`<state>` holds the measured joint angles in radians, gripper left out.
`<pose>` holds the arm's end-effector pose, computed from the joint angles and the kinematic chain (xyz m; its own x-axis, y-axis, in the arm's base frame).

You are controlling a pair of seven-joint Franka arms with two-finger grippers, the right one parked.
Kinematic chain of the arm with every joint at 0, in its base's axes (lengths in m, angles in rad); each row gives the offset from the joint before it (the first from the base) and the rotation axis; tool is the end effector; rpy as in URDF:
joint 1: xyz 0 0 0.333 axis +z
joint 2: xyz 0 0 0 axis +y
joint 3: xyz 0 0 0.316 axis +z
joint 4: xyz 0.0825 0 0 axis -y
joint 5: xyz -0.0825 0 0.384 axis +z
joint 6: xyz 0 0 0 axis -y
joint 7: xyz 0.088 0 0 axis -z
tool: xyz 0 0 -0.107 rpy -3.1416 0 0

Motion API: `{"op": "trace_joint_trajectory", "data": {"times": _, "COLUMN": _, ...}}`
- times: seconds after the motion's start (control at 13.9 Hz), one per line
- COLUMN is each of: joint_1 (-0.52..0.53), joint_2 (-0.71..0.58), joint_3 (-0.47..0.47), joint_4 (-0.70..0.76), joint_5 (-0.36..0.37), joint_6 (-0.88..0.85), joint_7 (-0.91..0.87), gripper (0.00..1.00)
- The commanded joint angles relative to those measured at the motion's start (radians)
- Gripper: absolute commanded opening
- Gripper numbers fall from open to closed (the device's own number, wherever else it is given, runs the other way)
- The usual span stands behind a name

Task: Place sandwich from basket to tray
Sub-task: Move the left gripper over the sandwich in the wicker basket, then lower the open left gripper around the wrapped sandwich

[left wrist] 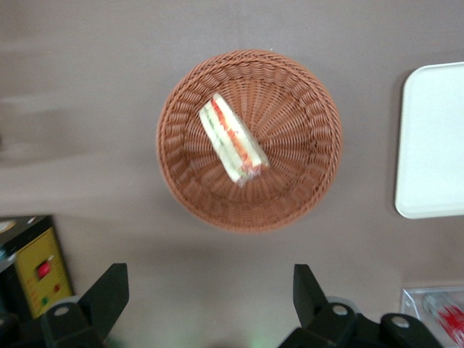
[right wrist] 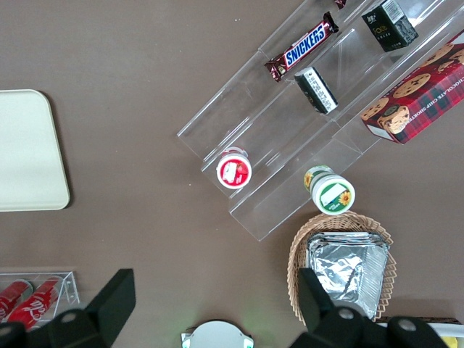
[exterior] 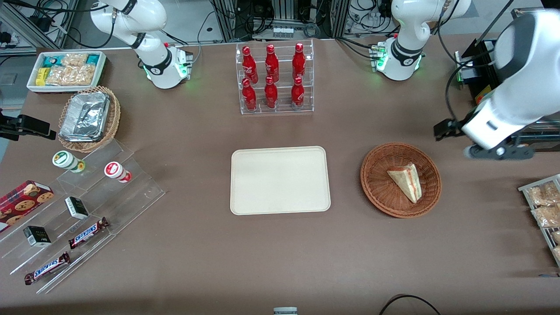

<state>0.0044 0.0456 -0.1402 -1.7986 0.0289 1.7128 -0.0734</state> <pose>0.5573 -0.0723 0.5033 0.9895 -0.0660 -0.1287 -0.0705 -0.9970 -0.0310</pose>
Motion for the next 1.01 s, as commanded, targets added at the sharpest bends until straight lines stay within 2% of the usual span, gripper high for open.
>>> {"op": "trace_joint_trajectory", "data": {"times": 0.0, "joint_1": 0.000, "joint_2": -0.053, "joint_3": -0.001, "joint_4": -0.200, "joint_5": -0.010, "joint_6": 0.193, "joint_7": 0.014, "gripper": 1.00}}
{"op": "trace_joint_trajectory", "data": {"times": 0.29, "joint_1": 0.002, "joint_2": -0.044, "joint_3": -0.001, "joint_4": -0.439, "joint_5": -0.010, "joint_6": 0.531, "joint_7": 0.011, "gripper": 1.00}}
{"op": "trace_joint_trajectory", "data": {"times": 0.43, "joint_1": 0.005, "joint_2": -0.027, "joint_3": -0.001, "joint_4": -0.452, "joint_5": -0.010, "joint_6": 0.562, "joint_7": -0.005, "gripper": 1.00}}
{"op": "trace_joint_trajectory", "data": {"times": 0.5, "joint_1": 0.006, "joint_2": -0.024, "joint_3": -0.001, "joint_4": -0.452, "joint_5": -0.010, "joint_6": 0.568, "joint_7": -0.058, "gripper": 1.00}}
{"op": "trace_joint_trajectory", "data": {"times": 0.79, "joint_1": -0.001, "joint_2": 0.026, "joint_3": -0.001, "joint_4": -0.461, "joint_5": -0.010, "joint_6": 0.646, "joint_7": -0.464, "gripper": 1.00}}
{"op": "trace_joint_trajectory", "data": {"times": 0.94, "joint_1": 0.000, "joint_2": 0.026, "joint_3": -0.001, "joint_4": -0.461, "joint_5": -0.010, "joint_6": 0.646, "joint_7": -0.586, "gripper": 1.00}}
